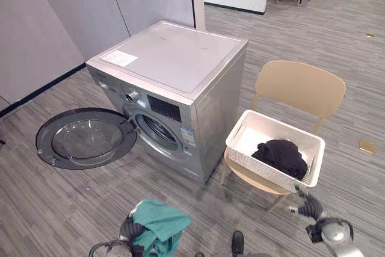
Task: Grab the laundry basket,head to the washer,open it,put in the laundry and shut it.
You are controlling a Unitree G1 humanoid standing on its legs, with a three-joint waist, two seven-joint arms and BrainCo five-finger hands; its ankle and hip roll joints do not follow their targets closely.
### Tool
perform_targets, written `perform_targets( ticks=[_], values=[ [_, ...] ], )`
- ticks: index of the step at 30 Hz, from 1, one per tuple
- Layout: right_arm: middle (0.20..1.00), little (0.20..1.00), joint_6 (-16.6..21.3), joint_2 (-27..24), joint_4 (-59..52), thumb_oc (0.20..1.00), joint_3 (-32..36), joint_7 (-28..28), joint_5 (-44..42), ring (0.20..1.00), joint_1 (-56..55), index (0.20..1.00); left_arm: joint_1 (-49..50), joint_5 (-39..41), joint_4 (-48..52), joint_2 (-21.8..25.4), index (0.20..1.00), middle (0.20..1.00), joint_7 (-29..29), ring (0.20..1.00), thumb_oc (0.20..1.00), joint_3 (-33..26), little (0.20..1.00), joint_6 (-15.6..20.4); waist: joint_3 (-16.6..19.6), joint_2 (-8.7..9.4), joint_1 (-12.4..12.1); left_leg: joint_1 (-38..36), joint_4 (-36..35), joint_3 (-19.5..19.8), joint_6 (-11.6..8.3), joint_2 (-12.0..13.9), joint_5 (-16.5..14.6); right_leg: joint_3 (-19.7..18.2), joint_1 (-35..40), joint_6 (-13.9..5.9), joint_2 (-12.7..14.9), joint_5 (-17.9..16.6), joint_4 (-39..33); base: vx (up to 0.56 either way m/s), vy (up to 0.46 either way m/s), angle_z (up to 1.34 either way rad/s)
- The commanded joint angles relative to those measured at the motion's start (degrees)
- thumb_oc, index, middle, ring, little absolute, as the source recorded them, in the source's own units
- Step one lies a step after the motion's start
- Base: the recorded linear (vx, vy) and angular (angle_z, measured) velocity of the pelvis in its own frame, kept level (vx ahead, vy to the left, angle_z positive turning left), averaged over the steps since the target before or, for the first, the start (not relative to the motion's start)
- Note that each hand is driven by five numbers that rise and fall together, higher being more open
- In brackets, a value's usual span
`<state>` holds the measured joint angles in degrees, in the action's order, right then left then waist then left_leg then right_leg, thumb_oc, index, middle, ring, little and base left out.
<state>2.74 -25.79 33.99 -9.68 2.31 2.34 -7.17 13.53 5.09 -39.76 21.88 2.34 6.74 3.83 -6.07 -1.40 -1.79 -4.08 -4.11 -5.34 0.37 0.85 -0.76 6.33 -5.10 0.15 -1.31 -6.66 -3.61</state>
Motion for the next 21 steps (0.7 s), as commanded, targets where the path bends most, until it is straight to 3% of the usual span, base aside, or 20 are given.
perform_targets(
  ticks=[1, 5, 7, 9, 10, 11, 12, 13, 15, 19, 21],
  values=[
    [1.0, 1.0, 2.63, -0.62, -2.68, 1.0, -0.83, 1.28, 0.24, 1.0, 3.81, 1.0, -3.97, 2.11, 0.39, 2.34, 0.2, 0.2, 1.21, 0.2, 0.2, -2.7, 0.2, 2.13, -2.41, 2.36, -0.1, 7.2, 5.75, 3.68, -1.28, -0.61, -1.12, -1.9, 4.19, -3.67, 3.42, 11.38, 6.47, -0.11, -0.031, 0.17],
    [1.0, 1.0, 2.96, 0.49, 0.44, 1.0, -0.71, 3.95, -1.18, 1.0, 5.34, 1.0, -7.4, 3.34, -0.89, 2.52, 0.2, 0.2, 4.04, 0.2, 0.2, -2.5, 0.2, 2.55, -5.93, 3.01, -1.36, 14.31, 8.95, 4.94, -2.34, -1.3, 0.07, 2.53, 0.85, -3.13, 4.18, 11.19, 6.7, -0.18, -0.047, 0.49],
    [1.0, 1.0, 2.82, 0.87, 1.02, 1.0, -0.08, 4.95, -1.64, 1.0, 5.19, 1.0, -8.56, 3.61, -0.28, 2.42, 0.2, 0.2, 4.78, 0.2, 0.2, -2.4, 0.2, 2.62, -6.44, 3.37, -1.42, 16.23, 9.77, 3.4, -2.45, -1.04, 0.24, 5.4, -0.04, -3.03, 5.03, 11.18, 6.67, -0.11, -0.019, 1.12],
    [1.0, 1.0, 2.3, 1.51, 1.82, 1.0, 0.38, 5.38, -1.9, 1.0, 4.69, 1.0, -9.0, 3.56, 0.95, 2.28, 0.2, 0.2, 5.12, 0.2, 0.2, -2.51, 0.2, 2.59, -6.56, 3.62, -0.67, 16.37, 9.91, -4.08, -1.84, 0.94, -0.48, 9.58, -0.31, -3.33, 6.59, 10.89, 5.71, -0.05, 0.038, 1.19],
    [1.0, 1.0, 2.3, 1.52, 1.82, 1.0, 0.37, 5.38, -1.9, 1.0, 4.68, 1.0, -8.97, 3.55, 0.98, 2.28, 0.2, 0.2, 5.12, 0.2, 0.2, -2.52, 0.2, 2.57, -6.55, 3.61, -0.66, 16.4, 9.96, -4.08, -1.84, 0.96, -0.51, 9.58, -0.31, -3.33, 6.59, 10.89, 5.7, 0.06, 0.109, 1.67],
    [1.0, 1.0, 2.02, 1.87, 2.18, 1.0, 0.37, 5.9, -2.03, 1.0, 4.3, 1.0, -9.11, 3.5, 2.29, 2.12, 0.2, 0.2, 5.02, 0.2, 0.2, -2.68, 0.2, 2.62, -6.6, 3.78, 0.26, 15.27, 10.03, -11.39, -2.29, 3.45, -2.05, 12.54, 0.68, -4.06, 7.81, 11.31, 4.97, 0.08, 0.148, 1.55],
    [1.0, 1.0, 1.87, 1.94, 2.79, 1.0, 0.2, 6.25, -2.18, 1.0, 4.55, 1.0, -9.61, 3.31, 2.61, 2.1, 0.2, 0.2, 5.05, 0.2, 0.2, -2.43, 0.2, 2.71, -6.52, 3.91, 0.74, 14.93, 9.66, -14.58, -2.51, 4.7, -1.89, 14.52, 1.06, -4.32, 8.55, 11.02, 4.74, 0.08, 0.147, 1.15],
    [1.0, 1.0, 1.9, 1.95, 2.87, 1.0, 0.17, 6.27, -2.18, 1.0, 4.63, 1.0, -9.62, 3.3, 2.62, 2.1, 0.2, 0.2, 5.06, 0.2, 0.2, -2.46, 0.2, 2.7, -6.55, 3.9, 0.85, 14.94, 9.66, -14.49, -2.52, 4.69, -1.86, 14.62, 1.13, -4.33, 8.54, 10.99, 4.68, 0.08, 0.184, 1.37],
    [1.0, 1.0, 1.25, 2.77, 3.46, 1.0, -0.01, 6.41, -2.29, 1.0, 5.06, 1.0, -10.91, 2.95, 2.95, 1.98, 0.2, 0.2, 4.79, 0.2, 0.2, -1.7, 0.2, 2.51, -6.3, 4.15, 1.63, 14.65, 8.66, -18.77, -2.28, 6.24, -1.36, 18.69, 2.24, -4.66, 10.22, 10.79, 5.37, 0.11, 0.195, 1.17],
    [1.0, 1.0, 0.95, 4.36, 5.4, 1.0, -1.5, 5.95, -1.71, 1.0, 6.34, 1.0, -11.52, 0.38, 2.44, 1.75, 0.2, 0.2, 4.36, 0.2, 0.2, -0.48, 0.2, 1.92, -5.35, 5.08, 1.62, 14.23, 8.48, -16.37, -0.2, 3.57, -2.91, 19.59, 4.32, -5.07, 12.12, 11.99, 9.2, 0.25, 0.301, 0.78],
    [1.0, 1.0, 0.89, 5.54, 4.63, 1.0, -1.96, 5.57, -2.4, 1.0, 6.42, 1.0, -11.86, 0.3, 2.8, 2.51, 0.2, 0.2, 4.41, 0.2, 0.2, -0.44, 0.2, 1.61, -6.14, 6.1, 2.33, 13.41, 8.46, -14.19, 0.93, 1.92, -4.17, 14.62, 2.45, -4.85, 11.65, 12.45, 13.85, 0.2, 0.13, 0.41]
  ],
)
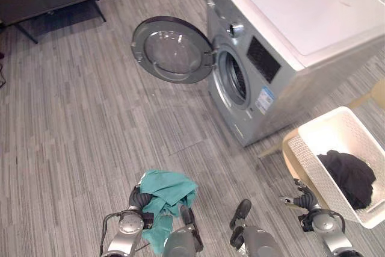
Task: Grab the laundry basket,head to the washer,open it,put in the laundry and shut it.
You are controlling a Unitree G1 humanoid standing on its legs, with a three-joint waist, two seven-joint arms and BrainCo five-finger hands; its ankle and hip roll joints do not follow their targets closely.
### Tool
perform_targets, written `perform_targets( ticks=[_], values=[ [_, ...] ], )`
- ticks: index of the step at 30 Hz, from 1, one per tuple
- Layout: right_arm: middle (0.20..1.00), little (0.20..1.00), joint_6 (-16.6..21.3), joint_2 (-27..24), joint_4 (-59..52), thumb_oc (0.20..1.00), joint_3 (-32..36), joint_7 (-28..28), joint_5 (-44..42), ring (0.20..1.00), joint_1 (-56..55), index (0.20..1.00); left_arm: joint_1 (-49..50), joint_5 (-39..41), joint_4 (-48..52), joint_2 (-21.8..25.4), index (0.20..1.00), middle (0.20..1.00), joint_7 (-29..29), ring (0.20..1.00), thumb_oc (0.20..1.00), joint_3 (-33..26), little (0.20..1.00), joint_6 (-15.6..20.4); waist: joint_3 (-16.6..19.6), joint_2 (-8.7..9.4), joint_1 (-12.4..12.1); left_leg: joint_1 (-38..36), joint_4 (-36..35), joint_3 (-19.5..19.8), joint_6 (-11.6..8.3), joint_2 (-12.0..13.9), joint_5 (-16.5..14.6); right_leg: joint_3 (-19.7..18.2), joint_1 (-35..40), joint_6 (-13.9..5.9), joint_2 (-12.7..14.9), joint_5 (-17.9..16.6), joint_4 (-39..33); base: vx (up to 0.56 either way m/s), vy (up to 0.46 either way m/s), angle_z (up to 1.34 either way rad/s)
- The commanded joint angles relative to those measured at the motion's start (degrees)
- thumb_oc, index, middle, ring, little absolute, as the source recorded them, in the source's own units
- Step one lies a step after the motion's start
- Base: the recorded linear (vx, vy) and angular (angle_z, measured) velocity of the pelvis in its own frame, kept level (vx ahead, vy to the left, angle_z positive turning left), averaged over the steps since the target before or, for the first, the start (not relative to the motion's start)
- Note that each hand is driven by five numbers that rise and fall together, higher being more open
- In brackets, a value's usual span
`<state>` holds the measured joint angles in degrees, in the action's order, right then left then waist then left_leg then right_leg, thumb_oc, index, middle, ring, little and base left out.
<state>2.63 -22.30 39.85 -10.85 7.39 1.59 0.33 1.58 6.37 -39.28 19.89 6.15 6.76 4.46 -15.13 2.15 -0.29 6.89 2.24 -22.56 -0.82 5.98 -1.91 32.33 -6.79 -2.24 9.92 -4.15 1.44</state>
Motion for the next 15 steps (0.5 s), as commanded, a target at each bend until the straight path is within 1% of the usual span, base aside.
perform_targets(
  ticks=[1, 2, 3, 4, 5, 6, 7, 9, 10, 11, 12, 13, 14, 15],
  values=[
    [1.0, 1.0, 0.98, 2.08, -1.25, 1.0, -0.81, 0.49, -1.66, 1.0, -1.06, 1.0, 0.11, -0.98, 2.36, 4.55, 0.2, 0.2, 0.59, 0.2, 0.2, -0.5, 0.2, 0.95, 2.93, 2.62, 0.81, 2.43, 2.15, 2.98, 2.16, -3.25, -3.12, -11.47, 3.98, -2.51, 0.53, 10.09, 9.09, 0.15, 0.112, 0.74],
    [1.0, 1.0, 1.06, 2.51, -1.79, 1.0, -1.12, 0.51, -1.98, 1.0, -0.89, 1.0, -0.04, -0.84, 2.66, 5.16, 0.2, 0.2, 0.85, 0.2, 0.2, -0.92, 0.2, 1.08, 2.26, 2.9, 1.71, 1.58, 2.15, 4.62, 2.64, -4.46, -3.99, -16.92, 1.6, -2.86, -1.5, 10.14, 11.16, 0.16, 0.15, 1.19],
    [1.0, 1.0, 0.96, 2.74, -1.93, 1.0, -1.26, 0.28, -2.22, 1.0, -0.9, 1.0, 0.17, -0.85, 2.67, 5.3, 0.2, 0.2, 0.68, 0.2, 0.2, -1.28, 0.2, 1.07, 2.07, 2.7, 2.14, 0.48, 1.89, 5.9, 3.04, -5.23, -4.64, -20.5, 0.38, -3.25, -2.97, 10.48, 12.3, 0.26, 0.221, 1.0],
    [1.0, 1.0, 1.05, 2.89, -2.26, 1.0, -1.51, 0.23, -2.53, 1.0, -0.7, 1.0, 0.15, -0.89, 2.63, 5.4, 0.2, 0.2, 0.76, 0.2, 0.2, -1.55, 0.2, 1.08, 1.8, 2.4, 2.47, -0.86, 1.53, 6.66, 3.3, -5.63, -5.08, -22.81, -1.2, -3.05, -4.2, 10.68, 14.12, 0.3, 0.208, 1.05],
    [1.0, 1.0, 1.19, 2.92, -3.3, 1.0, -1.75, 0.05, -2.93, 1.0, -0.67, 1.0, 0.07, -0.93, 2.74, 5.58, 0.2, 0.2, 0.78, 0.2, 0.2, -1.38, 0.2, 0.98, 1.16, 1.93, 3.15, -2.53, 0.63, 7.83, 3.92, -5.97, -4.34, -25.0, -5.39, -2.3, -6.91, 9.2, 16.31, 0.33, 0.173, 0.61],
    [1.0, 1.0, 1.08, 2.91, -3.71, 1.0, -1.87, -0.15, -3.04, 1.0, -0.82, 1.0, 0.12, -0.73, 2.78, 5.51, 0.2, 0.2, 0.72, 0.2, 0.2, -1.32, 0.2, 0.83, 0.83, 1.65, 3.59, -3.78, 0.11, 9.08, 4.06, -6.35, -4.63, -26.22, -7.54, -2.34, -8.12, 8.72, 17.1, 0.33, 0.115, 0.67],
    [1.0, 1.0, 0.96, 2.74, -3.87, 1.0, -2.01, -0.26, -3.14, 1.0, -0.77, 1.0, 0.17, -0.53, 2.57, 5.36, 0.2, 0.2, 0.67, 0.2, 0.2, -1.34, 0.2, 0.74, 0.59, 1.54, 3.9, -4.97, -0.3, 10.26, 4.24, -6.86, -5.03, -26.5, -9.02, -2.41, -8.39, 7.91, 16.45, 0.21, 0.055, 0.43],
    [1.0, 1.0, 0.89, 2.53, -4.12, 1.0, -2.28, -0.38, -3.2, 1.0, -0.66, 1.0, 0.12, -0.5, 2.17, 5.18, 0.2, 0.2, 0.56, 0.2, 0.2, -1.21, 0.2, 0.69, 0.42, 1.47, 4.18, -6.07, -0.63, 11.14, 4.35, -7.31, -5.62, -26.35, -9.57, -2.38, -8.34, 7.31, 15.17, 0.25, 0.031, 0.53],
    [1.0, 1.0, 0.7, 2.38, -4.56, 1.0, -2.67, -0.69, -2.74, 1.0, -1.01, 1.0, -0.14, -0.44, 1.08, 4.94, 0.2, 0.2, 0.57, 0.2, 0.2, -1.01, 0.2, 0.6, 0.17, 1.34, 4.69, -8.04, -0.98, 12.9, 4.34, -8.21, -6.63, -25.88, -12.37, -2.75, -8.69, 5.96, 13.65, 0.44, 0.011, 0.65],
    [1.0, 1.0, 0.77, 2.33, -4.71, 1.0, -2.93, -0.85, -2.46, 1.0, -1.32, 1.0, -0.16, -0.3, 0.49, 4.63, 0.2, 0.2, 0.69, 0.2, 0.2, -1.02, 0.2, 0.49, 0.13, 1.52, 4.96, -9.06, -0.67, 14.14, 4.2, -8.73, -7.41, -24.91, -13.11, -3.13, -8.47, 4.84, 11.84, 0.34, -0.004, 0.7],
    [1.0, 1.0, 0.77, 2.32, -4.71, 1.0, -2.93, -0.85, -2.46, 1.0, -1.32, 1.0, -0.16, -0.3, 0.49, 4.61, 0.2, 0.2, 0.69, 0.2, 0.2, -1.02, 0.2, 0.5, 0.09, 1.47, 5.05, -9.11, -0.64, 14.24, 4.2, -8.69, -7.44, -24.81, -13.0, -3.13, -8.47, 4.85, 11.79, 0.35, -0.078, 0.56],
    [1.0, 1.0, 0.7, 2.18, -4.3, 1.0, -3.42, -1.27, -1.75, 1.0, -1.4, 1.0, -0.6, -0.77, -1.09, 4.19, 0.2, 0.2, 0.81, 0.2, 0.2, -0.63, 0.2, 0.31, 0.33, 1.77, 5.3, -10.55, -0.09, 15.81, 3.88, -9.21, -8.58, -22.32, -13.48, -3.66, -7.48, 3.61, 9.08, 0.31, -0.1, 0.62],
    [1.0, 1.0, 0.53, 2.13, -4.38, 1.0, -3.4, -1.56, -1.46, 1.0, -1.72, 1.0, -0.47, -1.01, -1.04, 4.0, 0.2, 0.2, 0.61, 0.2, 0.2, -0.75, 0.2, 0.4, 0.62, 1.85, 5.08, -11.21, 0.31, 16.33, 3.76, -9.22, -9.39, -21.01, -13.36, -3.71, -6.88, 4.01, 9.31, 0.52, -0.182, 0.87],
    [1.0, 1.0, 0.65, 2.04, -4.81, 1.0, -3.35, -1.86, -1.65, 1.0, -2.64, 1.0, 0.36, -1.61, -0.54, 3.61, 0.2, 0.2, 0.26, 0.2, 0.2, -0.15, 0.2, 0.33, 1.9, 2.12, 5.54, -12.52, 1.53, 17.2, 3.26, -9.46, -10.7, -21.88, -11.12, -2.78, -7.14, 4.21, 8.13, 0.3, -0.124, 0.61]
  ],
)
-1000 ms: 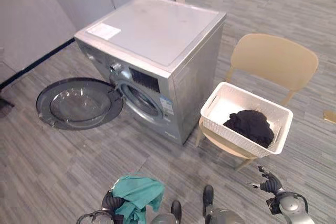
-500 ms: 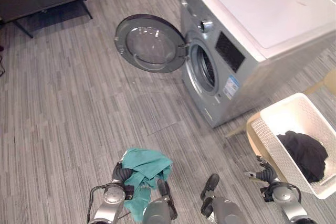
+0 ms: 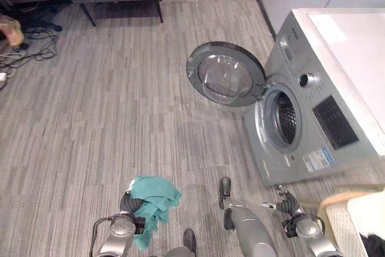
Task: Grab the laundry basket,head to the washer,open it,put in the laundry and shut it.
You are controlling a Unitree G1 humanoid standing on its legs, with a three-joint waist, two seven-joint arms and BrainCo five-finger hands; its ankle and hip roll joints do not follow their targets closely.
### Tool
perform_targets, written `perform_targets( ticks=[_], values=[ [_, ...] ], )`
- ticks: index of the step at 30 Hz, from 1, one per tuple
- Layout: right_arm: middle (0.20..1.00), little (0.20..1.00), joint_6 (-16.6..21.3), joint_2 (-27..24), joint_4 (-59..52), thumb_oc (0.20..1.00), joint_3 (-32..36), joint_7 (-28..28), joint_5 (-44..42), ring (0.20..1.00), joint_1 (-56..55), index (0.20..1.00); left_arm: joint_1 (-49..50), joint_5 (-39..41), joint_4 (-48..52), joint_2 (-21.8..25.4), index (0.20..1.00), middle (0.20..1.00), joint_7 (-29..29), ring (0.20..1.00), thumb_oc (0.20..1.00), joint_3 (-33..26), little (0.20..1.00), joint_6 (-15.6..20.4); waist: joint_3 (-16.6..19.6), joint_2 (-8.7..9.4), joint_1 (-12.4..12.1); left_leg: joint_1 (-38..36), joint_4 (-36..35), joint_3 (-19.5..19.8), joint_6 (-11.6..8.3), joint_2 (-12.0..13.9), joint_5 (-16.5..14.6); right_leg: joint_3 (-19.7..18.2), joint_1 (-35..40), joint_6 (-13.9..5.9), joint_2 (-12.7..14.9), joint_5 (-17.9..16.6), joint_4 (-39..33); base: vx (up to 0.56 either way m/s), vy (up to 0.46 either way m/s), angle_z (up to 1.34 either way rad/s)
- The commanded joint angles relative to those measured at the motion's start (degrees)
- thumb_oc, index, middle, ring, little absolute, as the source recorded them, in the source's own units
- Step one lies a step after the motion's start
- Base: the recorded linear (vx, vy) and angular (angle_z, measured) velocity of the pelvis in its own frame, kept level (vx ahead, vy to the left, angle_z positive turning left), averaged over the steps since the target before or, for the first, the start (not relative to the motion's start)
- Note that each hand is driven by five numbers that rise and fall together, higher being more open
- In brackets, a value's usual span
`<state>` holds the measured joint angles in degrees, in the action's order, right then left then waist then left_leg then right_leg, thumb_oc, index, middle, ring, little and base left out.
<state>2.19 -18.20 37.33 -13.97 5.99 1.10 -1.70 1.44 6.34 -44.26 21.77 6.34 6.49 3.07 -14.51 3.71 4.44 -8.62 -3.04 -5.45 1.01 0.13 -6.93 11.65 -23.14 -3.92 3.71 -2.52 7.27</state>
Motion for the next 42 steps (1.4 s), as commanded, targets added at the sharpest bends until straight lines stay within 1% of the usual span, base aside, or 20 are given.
perform_targets(
  ticks=[1, 3, 5, 7, 9, 12, 13, 14, 17, 18, 22, 26, 28, 30, 34, 36, 37, 38, 39, 42],
  values=[
    [1.0, 1.0, 1.09, -2.03, -2.3, 1.0, -0.24, -0.47, -1.17, 1.0, -0.61, 1.0, 0.5, -1.58, 4.45, 1.77, 0.2, 0.2, 0.07, 0.2, 0.2, 0.11, 0.2, 1.72, 1.39, 0.69, 0.89, 3.16, 6.77, 0.13, 1.45, -3.73, -5.49, -1.21, 5.13, -1.09, -0.81, 2.4, 2.14, 0.34, -0.131, 0.51],
    [1.0, 1.0, 1.42, -2.36, -1.24, 1.0, -0.03, -0.84, -1.05, 1.0, -0.6, 1.0, 1.85, -1.52, 4.98, 0.91, 0.2, 0.2, -0.9, 0.2, 0.2, 0.05, 0.2, 1.63, 3.64, 0.5, 1.19, 3.74, 14.42, -1.36, -2.29, -1.28, -2.55, -1.5, 10.88, 0.48, -2.32, 2.56, -0.9, 0.33, -0.162, 0.55],
    [1.0, 1.0, 1.5, -2.63, -1.14, 1.0, -0.08, -0.91, -1.24, 1.0, -0.37, 1.0, 2.14, -1.4, 5.21, 0.79, 0.2, 0.2, -1.08, 0.2, 0.2, 0.2, 0.2, 1.69, 4.16, 0.93, 1.27, 5.01, 18.1, -2.33, -3.04, -0.34, -0.86, -2.02, 12.53, 1.04, -2.81, 2.75, -2.2, 0.23, -0.12, 0.54],
    [1.0, 1.0, 1.37, -3.21, -0.12, 1.0, -0.18, -0.7, -1.42, 1.0, 0.25, 1.0, 1.56, -1.22, 4.88, 0.48, 0.2, 0.2, -1.28, 0.2, 0.2, 0.78, 0.2, 1.47, 3.99, 2.01, 0.81, 8.62, 21.54, -4.6, -2.75, 1.68, 0.05, -2.21, 15.01, 1.73, -2.21, 3.8, -3.56, 0.19, -0.08, -0.11],
    [1.0, 1.0, 1.23, -3.67, 0.4, 1.0, 0.12, -0.21, -1.77, 1.0, 0.88, 1.0, 0.88, -1.72, 4.61, 0.44, 0.2, 0.2, -1.42, 0.2, 0.2, 1.45, 0.2, 1.29, 3.06, 2.84, -0.59, 13.32, 18.05, -4.67, -1.54, 2.09, -2.31, -3.55, 17.56, 1.48, -1.88, 5.12, -4.41, 0.24, 0.006, -0.08],
    [1.0, 1.0, 1.16, -3.89, 0.6, 1.0, 0.28, -0.01, -1.5, 1.0, 0.86, 1.0, 1.06, -2.12, 5.35, 0.71, 0.2, 0.2, -1.53, 0.2, 0.2, 1.73, 0.2, 1.27, 2.57, 2.9, -1.38, 16.82, 14.51, -2.82, -2.14, 2.11, 1.18, -4.87, 18.91, 1.53, -2.07, 5.85, -4.93, 0.17, 0.064, -0.37],
    [1.0, 1.0, 1.15, -3.81, 1.72, 1.0, 0.31, 0.49, -1.26, 1.0, 0.85, 1.0, 0.95, -1.98, 5.45, 0.9, 0.2, 0.2, -1.37, 0.2, 0.2, 1.8, 0.2, 1.4, 1.46, 2.48, -2.73, 20.3, 10.42, 0.57, -3.46, 2.59, 6.56, -6.91, 20.81, 1.81, -3.23, 7.17, -4.63, 0.28, 0.188, -0.64],
    [1.0, 1.0, 1.08, -3.76, 2.02, 1.0, 0.3, 0.56, -1.14, 1.0, 0.73, 1.0, 1.12, -1.69, 5.98, 0.98, 0.2, 0.2, -1.37, 0.2, 0.2, 1.85, 0.2, 1.42, 1.04, 2.39, -3.37, 22.05, 8.67, 2.82, -3.83, 2.68, 8.19, -8.27, 21.31, 1.93, -3.67, 7.98, -3.89, 0.31, 0.222, -1.09],
    [1.0, 1.0, 1.06, -3.79, 2.69, 1.0, 0.2, 0.8, -0.58, 1.0, 0.67, 1.0, 1.43, -1.19, 6.45, 1.02, 0.2, 0.2, -1.19, 0.2, 0.2, 1.97, 0.2, 1.46, 0.82, 2.16, -4.22, 24.13, 5.34, 7.86, -4.41, 2.98, 10.28, -11.19, 21.86, 1.95, -4.34, 9.21, -2.47, 0.28, 0.248, -1.06],
    [1.0, 1.0, 1.0, -4.24, 3.85, 1.0, 0.27, 0.72, 0.23, 1.0, 1.22, 1.0, 1.85, -0.61, 6.81, 1.22, 0.2, 0.2, -1.2, 0.2, 0.2, 2.36, 0.2, 1.67, 1.21, 1.43, -5.27, 23.92, 3.66, 15.33, -4.84, 2.42, 10.99, -16.67, 22.87, 1.57, -4.96, 11.29, 0.13, 0.32, 0.319, -0.82],
    [1.0, 1.0, 1.06, -3.81, 5.3, 1.0, 1.11, 0.87, 0.04, 1.0, 1.39, 1.0, 1.32, -1.09, 6.85, 1.57, 0.2, 0.2, -1.91, 0.2, 0.2, 3.24, 0.2, 1.74, 2.2, 1.14, -4.77, 23.69, 6.37, 13.94, -4.48, 2.05, 11.12, -17.55, 23.69, 0.57, -3.05, 11.23, 0.36, 0.31, 0.333, -1.07],
    [1.0, 1.0, 0.85, -2.12, 5.29, 1.0, 0.84, 0.92, -0.99, 1.0, 3.59, 1.0, -1.81, -1.72, 6.54, 4.04, 0.2, 0.2, -1.97, 0.2, 0.2, 4.04, 0.2, 2.11, 2.57, 2.3, -3.84, 23.49, 11.23, 7.1, -2.28, 1.36, 7.22, -19.98, 20.12, -1.54, 0.22, 9.44, 4.55, 0.17, 0.319, -0.47],
    [1.0, 1.0, 0.69, -1.32, 5.75, 1.0, 0.43, 0.64, -0.87, 1.0, 4.46, 1.0, -1.58, -1.92, 6.91, 4.59, 0.2, 0.2, -1.65, 0.2, 0.2, 3.61, 0.2, 2.11, 2.56, 2.56, -3.95, 21.71, 11.31, 3.5, -1.24, 2.17, 5.12, -18.37, 18.36, -2.0, 1.43, 8.27, 6.64, 0.12, 0.241, -1.25],
    [1.0, 1.0, 0.67, -0.96, 5.27, 1.0, 0.45, 0.53, -0.95, 1.0, 4.92, 1.0, -1.33, -1.46, 7.32, 4.85, 0.2, 0.2, -1.35, 0.2, 0.2, 3.03, 0.2, 2.14, 2.88, 2.47, -4.42, 19.15, 10.54, -0.29, -0.96, 3.28, 3.86, -11.85, 17.53, -2.37, 3.86, 6.77, 7.23, 0.16, 0.182, -1.46],
    [1.0, 1.0, 0.68, -0.97, 5.06, 1.0, -0.02, 0.17, -0.79, 1.0, 5.49, 1.0, -1.42, -1.47, 7.13, 4.49, 0.2, 0.2, -1.47, 0.2, 0.2, 3.26, 0.2, 2.1, 3.7, 2.3, -3.91, 15.56, 8.3, -4.68, -0.67, 3.52, 3.17, -6.01, 15.65, -2.24, 2.79, 6.34, 6.83, 0.13, 0.13, -1.1],
    [1.0, 1.0, 0.87, -1.14, 5.01, 1.0, -0.89, 0.02, -0.4, 1.0, 5.89, 1.0, -1.52, -1.1, 6.55, 3.98, 0.2, 0.2, -1.51, 0.2, 0.2, 3.52, 0.2, 2.17, 3.87, 2.12, -3.79, 11.9, 6.61, -9.67, -0.65, 3.71, 2.12, 3.28, 14.02, -1.18, 2.9, 6.07, 5.73, 0.12, 0.125, -0.88],
    [1.0, 1.0, 0.87, -1.14, 5.0, 1.0, -0.88, 0.01, -0.4, 1.0, 5.88, 1.0, -1.53, -1.1, 6.54, 3.97, 0.2, 0.2, -1.51, 0.2, 0.2, 3.53, 0.2, 2.18, 3.8, 2.12, -3.85, 11.79, 6.54, -9.73, -0.66, 3.71, 2.13, 3.23, 14.08, -1.18, 2.89, 6.08, 5.74, 0.2, 0.077, -1.78],
    [1.0, 1.0, 0.99, -1.08, 4.91, 1.0, -1.29, -0.18, 0.01, 1.0, 5.78, 1.0, -1.09, -1.0, 6.14, 3.67, 0.2, 0.2, -1.71, 0.2, 0.2, 3.63, 0.2, 2.12, 4.22, 1.47, -4.18, 9.28, 5.62, -11.77, -1.13, 3.96, 0.68, 9.68, 14.33, -0.96, 3.59, 7.82, 5.99, 0.21, 0.026, -1.85],
    [1.0, 1.0, 0.9, -0.98, 4.68, 1.0, -1.31, -0.38, 0.37, 1.0, 5.61, 1.0, -0.85, -1.06, 6.2, 3.41, 0.2, 0.2, -1.99, 0.2, 0.2, 3.6, 0.2, 2.06, 4.43, 1.41, -4.15, 8.34, 5.91, -13.22, -1.13, 4.03, 0.14, 12.63, 14.75, -0.77, 4.37, 7.79, 5.45, 0.21, 0.026, -1.26],
    [1.0, 1.0, 0.82, -1.11, 4.04, 1.0, -0.81, -0.31, 0.08, 1.0, 3.4, 1.0, -0.24, -1.95, 6.01, 2.15, 0.2, 0.2, -2.97, 0.2, 0.2, 4.36, 0.2, 1.69, 5.13, 1.88, -2.39, 7.77, 9.27, -14.61, -1.51, 4.19, -2.02, 7.9, 16.63, -0.22, 1.89, 7.68, 1.17, 0.18, -0.133, -0.92]
  ],
)
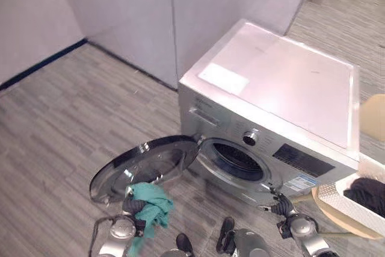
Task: Grab the laundry basket,head to the washer,open it,put in the laundry and shut it.
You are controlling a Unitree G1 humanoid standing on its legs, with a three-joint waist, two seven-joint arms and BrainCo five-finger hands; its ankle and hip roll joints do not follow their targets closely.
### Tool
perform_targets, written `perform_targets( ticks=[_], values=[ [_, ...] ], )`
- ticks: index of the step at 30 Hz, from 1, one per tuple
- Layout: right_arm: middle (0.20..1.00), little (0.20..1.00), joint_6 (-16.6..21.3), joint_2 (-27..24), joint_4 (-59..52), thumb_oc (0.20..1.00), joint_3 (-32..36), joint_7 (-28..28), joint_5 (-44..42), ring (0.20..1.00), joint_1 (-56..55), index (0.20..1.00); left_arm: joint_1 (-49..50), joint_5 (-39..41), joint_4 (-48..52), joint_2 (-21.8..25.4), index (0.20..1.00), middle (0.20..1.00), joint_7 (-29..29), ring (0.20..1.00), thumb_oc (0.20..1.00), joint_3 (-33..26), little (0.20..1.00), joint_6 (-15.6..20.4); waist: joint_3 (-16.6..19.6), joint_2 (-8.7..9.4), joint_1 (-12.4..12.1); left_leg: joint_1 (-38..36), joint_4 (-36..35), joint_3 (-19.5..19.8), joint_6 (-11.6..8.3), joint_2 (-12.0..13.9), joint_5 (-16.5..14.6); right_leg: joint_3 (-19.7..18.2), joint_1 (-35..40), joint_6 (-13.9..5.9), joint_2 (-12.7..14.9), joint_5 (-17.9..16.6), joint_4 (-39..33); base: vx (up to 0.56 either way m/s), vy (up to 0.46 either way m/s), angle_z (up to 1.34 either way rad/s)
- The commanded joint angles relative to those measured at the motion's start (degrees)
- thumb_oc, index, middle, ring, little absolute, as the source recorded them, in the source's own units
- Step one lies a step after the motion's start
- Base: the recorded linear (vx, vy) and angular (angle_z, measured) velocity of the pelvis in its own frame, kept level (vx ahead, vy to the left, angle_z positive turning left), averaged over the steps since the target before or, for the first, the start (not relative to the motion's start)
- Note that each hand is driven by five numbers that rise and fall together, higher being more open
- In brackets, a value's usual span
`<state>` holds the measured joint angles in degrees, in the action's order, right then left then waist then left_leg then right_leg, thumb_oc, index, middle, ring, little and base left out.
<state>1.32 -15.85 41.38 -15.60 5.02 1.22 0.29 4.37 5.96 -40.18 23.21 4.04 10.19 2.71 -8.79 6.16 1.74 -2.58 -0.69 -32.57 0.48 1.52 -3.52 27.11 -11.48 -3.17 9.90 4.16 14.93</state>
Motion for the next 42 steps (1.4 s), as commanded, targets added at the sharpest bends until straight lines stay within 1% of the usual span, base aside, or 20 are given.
perform_targets(
  ticks=[1, 3, 4, 5, 6, 8, 9, 10, 11, 13, 21, 25, 26, 27, 30, 31, 32, 35, 36, 42],
  values=[
    [1.0, 1.0, 1.66, -3.63, 0.24, 1.0, 0.99, 0.77, -0.06, 1.0, 1.19, 1.0, -3.13, -1.44, 1.71, 0.32, 0.2, 0.2, -0.79, 0.2, 0.2, 0.63, 0.2, 2.07, -0.54, -0.65, 0.56, 1.77, 8.25, 11.98, -1.28, 3.14, -5.74, -7.63, 5.53, -0.94, -4.45, 0.91, -7.45, 0.1, -0.06, 0.02],
    [1.0, 1.0, 1.68, -3.72, 0.3, 1.0, 1.01, 0.98, -0.18, 1.0, 0.94, 1.0, -3.13, -1.18, 1.84, -0.06, 0.2, 0.2, -0.85, 0.2, 0.2, 0.98, 0.2, 2.04, -0.56, -0.72, 1.05, 2.43, 12.02, 11.44, -1.91, 4.37, -6.5, -8.6, 6.3, -0.25, -5.01, 0.92, -8.41, 0.12, -0.112, 0.17],
    [1.0, 1.0, 1.39, -4.02, -0.22, 1.0, 1.57, 1.0, -0.94, 1.0, 0.43, 1.0, -3.24, -0.98, 2.28, -0.63, 0.2, 0.2, -0.93, 0.2, 0.2, 1.55, 0.2, 2.03, -1.13, -0.89, 1.23, 4.33, 19.63, 12.46, -2.92, 6.55, -4.7, -10.94, 7.17, 0.99, -6.35, 1.01, -9.1, 0.15, -0.128, -0.22],
    [1.0, 1.0, 1.39, -4.03, -0.23, 1.0, 1.58, 1.0, -0.94, 1.0, 0.43, 1.0, -3.25, -0.98, 2.28, -0.63, 0.2, 0.2, -0.93, 0.2, 0.2, 1.56, 0.2, 2.03, -1.13, -0.91, 1.21, 4.36, 19.7, 12.46, -2.93, 6.58, -4.74, -10.95, 7.17, 1.0, -6.37, 1.0, -9.11, 0.16, -0.069, -0.48],
    [1.0, 1.0, 1.55, -4.36, 0.43, 1.0, 1.57, 1.53, -1.71, 1.0, 0.89, 1.0, -3.88, 0.38, 1.99, -1.34, 0.2, 0.2, -0.37, 0.2, 0.2, 2.37, 0.2, 2.5, -2.06, -0.97, 0.37, 7.42, 23.46, 17.62, -3.67, 5.64, -2.8, -13.31, 8.42, 2.14, -7.68, 1.77, -10.05, 0.01, 0.009, -0.69],
    [1.0, 1.0, 1.69, -4.56, 1.64, 1.0, 1.49, 1.75, -1.81, 1.0, 1.48, 1.0, -4.63, 0.95, 1.21, -2.0, 0.2, 0.2, -0.1, 0.2, 0.2, 2.91, 0.2, 2.53, -2.44, -0.29, -0.27, 10.51, 20.47, 22.35, -2.52, 2.99, -3.59, -15.29, 8.53, 1.96, -7.35, 1.2, -10.68, 0.02, 0.05, -0.86],
    [1.0, 1.0, 1.71, -4.57, 1.65, 1.0, 1.49, 1.75, -1.81, 1.0, 1.49, 1.0, -4.64, 0.95, 1.19, -2.01, 0.2, 0.2, -0.1, 0.2, 0.2, 2.92, 0.2, 2.54, -2.5, -0.29, -0.28, 10.44, 20.45, 22.34, -2.51, 2.98, -3.6, -15.29, 8.58, 1.95, -7.34, 1.22, -10.66, 0.13, 0.138, -1.29],
    [1.0, 1.0, 2.06, -4.71, 2.83, 1.0, 1.52, 2.19, -2.17, 1.0, 1.88, 1.0, -4.81, 1.17, 0.55, -2.41, 0.2, 0.2, 0.44, 0.2, 0.2, 3.4, 0.2, 2.8, -2.89, -0.37, -1.09, 11.8, 15.98, 27.06, -2.98, 1.69, -2.85, -17.83, 9.32, 1.31, -7.79, 1.48, -10.64, 0.13, 0.189, -1.14],
    [1.0, 1.0, 2.32, -5.08, 3.4, 1.0, 1.39, 2.6, -2.31, 1.0, 2.38, 1.0, -5.14, 1.81, 0.47, -2.24, 0.2, 0.2, 1.03, 0.2, 0.2, 3.33, 0.2, 2.88, -3.94, -0.97, -2.48, 13.08, 11.98, 33.05, -4.06, -0.04, -0.15, -19.87, 9.31, 1.13, -8.69, 1.78, -9.38, 0.13, 0.24, -1.24],
    [1.0, 1.0, 2.37, -4.92, 4.04, 1.0, 1.66, 2.49, -2.58, 1.0, 2.43, 1.0, -5.04, 2.13, 0.54, -2.62, 0.2, 0.2, 1.06, 0.2, 0.2, 3.56, 0.2, 3.25, -3.76, -1.45, -2.55, 12.03, 9.89, 35.62, -3.84, -0.27, -0.15, -21.67, 8.66, 0.58, -9.07, 2.28, -8.03, 0.07, 0.183, -0.92],
    [1.0, 1.0, 2.57, -3.32, 3.38, 1.0, 1.35, 3.48, -4.73, 1.0, 4.84, 1.0, -7.5, 7.66, 0.93, -2.65, 0.2, 0.2, 3.42, 0.2, 0.2, 1.84, 0.2, 4.29, -7.45, -1.83, -1.96, 15.67, 12.68, 31.15, -1.23, -1.47, -1.76, -25.88, -2.45, -0.28, -7.1, 1.58, 1.25, -0.16, 0.155, -0.62],
    [1.0, 1.0, 3.3, -3.28, -0.3, 1.0, 0.68, 5.68, -7.84, 1.0, 7.86, 1.0, -12.87, 12.44, 4.18, -3.19, 0.2, 0.2, 6.71, 0.2, 0.2, 2.39, 0.2, 6.26, -10.78, -2.08, -1.02, 27.08, 22.29, 28.72, -0.3, -1.5, -3.99, -26.58, -14.59, 0.9, -6.42, 1.61, 7.96, -0.27, 0.002, -0.23],
    [1.0, 1.0, 3.3, -3.28, -0.3, 1.0, 0.68, 5.68, -7.84, 1.0, 7.86, 1.0, -12.87, 12.44, 4.18, -3.2, 0.2, 0.2, 6.71, 0.2, 0.2, 2.4, 0.2, 6.26, -10.69, -2.1, -1.01, 27.22, 22.37, 28.72, -0.3, -1.49, -4.02, -26.57, -14.71, 0.91, -6.43, 1.62, 8.01, -0.11, -0.05, -0.16],
    [1.0, 1.0, 3.61, -3.62, -2.36, 1.0, 0.38, 6.61, -8.82, 1.0, 8.75, 1.0, -14.75, 13.21, 6.05, -3.29, 0.2, 0.2, 7.82, 0.2, 0.2, 2.72, 0.2, 6.87, -10.82, -2.33, -0.52, 31.64, 27.36, 28.84, -0.34, -0.82, -6.81, -26.84, -18.93, 1.18, -6.89, 3.65, 11.63, -0.1, -0.054, -0.07],
    [1.0, 1.0, 4.14, -4.08, -5.26, 1.0, 0.54, 8.76, -10.18, 1.0, 10.8, 1.0, -19.07, 14.49, 9.11, -3.13, 0.2, 0.2, 10.2, 0.2, 0.2, 3.16, 0.2, 7.94, -10.89, -2.47, 0.46, 41.97, 36.4, 28.63, -0.33, 0.72, -8.65, -26.79, -28.61, 1.89, -7.16, 4.73, 17.92, -0.14, -0.062, -0.08],
    [1.0, 1.0, 4.13, -4.08, -5.26, 1.0, 0.54, 8.76, -10.18, 1.0, 10.81, 1.0, -19.1, 14.49, 9.09, -3.14, 0.2, 0.2, 10.21, 0.2, 0.2, 3.17, 0.2, 7.94, -10.67, -2.54, 0.49, 42.37, 36.66, 28.68, -0.34, 0.77, -8.74, -26.74, -28.95, 1.9, -7.2, 4.79, 18.07, -0.24, -0.112, -0.17],
    [1.0, 1.0, 5.14, -4.15, -6.41, 1.0, 0.51, 9.95, -10.82, 1.0, 12.51, 1.0, -22.96, 15.19, 10.43, -3.27, 0.2, 0.2, 12.05, 0.2, 0.2, 3.61, 0.2, 8.66, -10.25, -2.93, 0.99, 49.93, 42.48, 29.35, -0.19, 1.44, -9.96, -26.88, -36.05, 2.45, -7.88, 5.94, 22.8, -0.15, -0.074, -0.2],
    [1.0, 1.0, 5.32, -4.2, -6.81, 1.0, 0.68, 11.14, -11.18, 1.0, 13.71, 1.0, -27.24, 15.83, 11.03, -3.02, 0.2, 0.2, 14.07, 0.2, 0.2, 4.17, 0.2, 8.9, -9.74, -3.41, 1.53, 56.9, 48.13, 30.22, -0.03, 1.93, -11.07, -26.67, -42.64, 2.95, -8.13, 6.91, 27.81, -0.12, -0.062, -0.08],
    [1.0, 1.0, 6.15, -4.01, -7.1, 1.0, 0.74, 11.99, -11.81, 1.0, 14.59, 1.0, -30.97, 15.58, 11.77, -2.23, 0.2, 0.2, 16.03, 0.2, 0.2, 4.59, 0.2, 8.97, -9.61, -3.72, 2.14, 62.35, 52.78, 30.83, -0.04, 2.63, -12.05, -26.6, -47.77, 3.29, -8.43, 7.78, 31.68, -0.07, -0.041, 0.0],
    [1.0, 1.0, 8.25, -3.91, -8.19, 1.0, -0.18, 12.05, -12.18, 1.0, 14.52, 1.0, -44.84, 14.41, 9.33, 2.87, 0.2, 0.2, 20.81, 0.2, 0.2, 6.41, 0.2, 9.33, -9.04, -4.15, 3.99, 74.3, 62.76, 33.09, 0.6, 4.11, -14.94, -25.89, -58.7, 3.52, -9.32, 10.13, 40.44, -0.02, -0.024, -0.07]
  ],
)
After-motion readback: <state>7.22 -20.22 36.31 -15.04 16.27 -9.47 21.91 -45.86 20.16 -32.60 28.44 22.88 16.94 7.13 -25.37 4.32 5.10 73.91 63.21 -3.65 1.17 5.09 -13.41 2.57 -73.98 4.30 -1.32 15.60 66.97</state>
